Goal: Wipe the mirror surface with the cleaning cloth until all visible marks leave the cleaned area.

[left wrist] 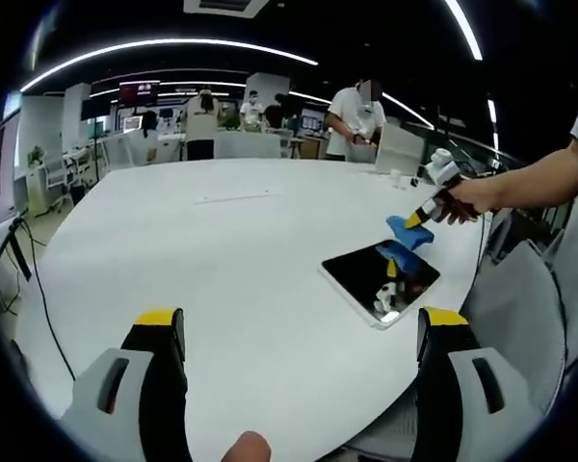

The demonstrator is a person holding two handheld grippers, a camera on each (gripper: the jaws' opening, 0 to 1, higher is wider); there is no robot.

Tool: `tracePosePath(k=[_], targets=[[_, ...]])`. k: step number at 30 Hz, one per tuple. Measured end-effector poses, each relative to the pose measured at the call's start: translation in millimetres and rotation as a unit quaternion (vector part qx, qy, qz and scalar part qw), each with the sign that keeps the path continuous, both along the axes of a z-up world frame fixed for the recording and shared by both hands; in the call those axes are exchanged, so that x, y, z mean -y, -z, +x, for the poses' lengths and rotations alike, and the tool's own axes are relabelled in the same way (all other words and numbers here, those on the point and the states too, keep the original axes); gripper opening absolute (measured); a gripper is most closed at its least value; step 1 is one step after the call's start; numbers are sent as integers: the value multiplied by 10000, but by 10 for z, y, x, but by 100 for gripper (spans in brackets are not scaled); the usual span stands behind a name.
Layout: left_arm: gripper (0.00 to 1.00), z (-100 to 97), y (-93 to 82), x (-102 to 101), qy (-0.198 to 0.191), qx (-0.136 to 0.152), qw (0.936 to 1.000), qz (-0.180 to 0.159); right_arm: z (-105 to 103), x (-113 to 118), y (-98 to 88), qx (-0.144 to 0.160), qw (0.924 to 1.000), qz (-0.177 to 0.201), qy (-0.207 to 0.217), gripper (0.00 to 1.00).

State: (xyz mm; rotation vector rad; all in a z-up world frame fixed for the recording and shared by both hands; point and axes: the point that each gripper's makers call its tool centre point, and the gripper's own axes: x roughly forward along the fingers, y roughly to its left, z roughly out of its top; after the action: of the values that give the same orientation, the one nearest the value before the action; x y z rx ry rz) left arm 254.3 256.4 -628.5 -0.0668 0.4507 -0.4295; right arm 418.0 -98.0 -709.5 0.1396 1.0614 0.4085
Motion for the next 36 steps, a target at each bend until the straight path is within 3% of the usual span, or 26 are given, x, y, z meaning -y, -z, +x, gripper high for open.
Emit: tracePosePath(k=[4,10,13,23,36], targets=[[99,-8,32,50,66,-23,10000,23,-20,-57,165,-180,9998,-49,59,0],[99,-29,90,93,59,-160,9999,-2,-16,-81,279,-189,9995,-233,75,0],[99,-26,89,129,185,-124,9997,51,-19,-120,332,-120,9985,-481,-236,0],[99,18,57,129,212,-102,9997,37,-11,-359,339,-182,9981,-558,-191,0],[99,-8,60,154,307,-98,9994,143,-85,-1020,316,-326,9979,-300,-464,0]])
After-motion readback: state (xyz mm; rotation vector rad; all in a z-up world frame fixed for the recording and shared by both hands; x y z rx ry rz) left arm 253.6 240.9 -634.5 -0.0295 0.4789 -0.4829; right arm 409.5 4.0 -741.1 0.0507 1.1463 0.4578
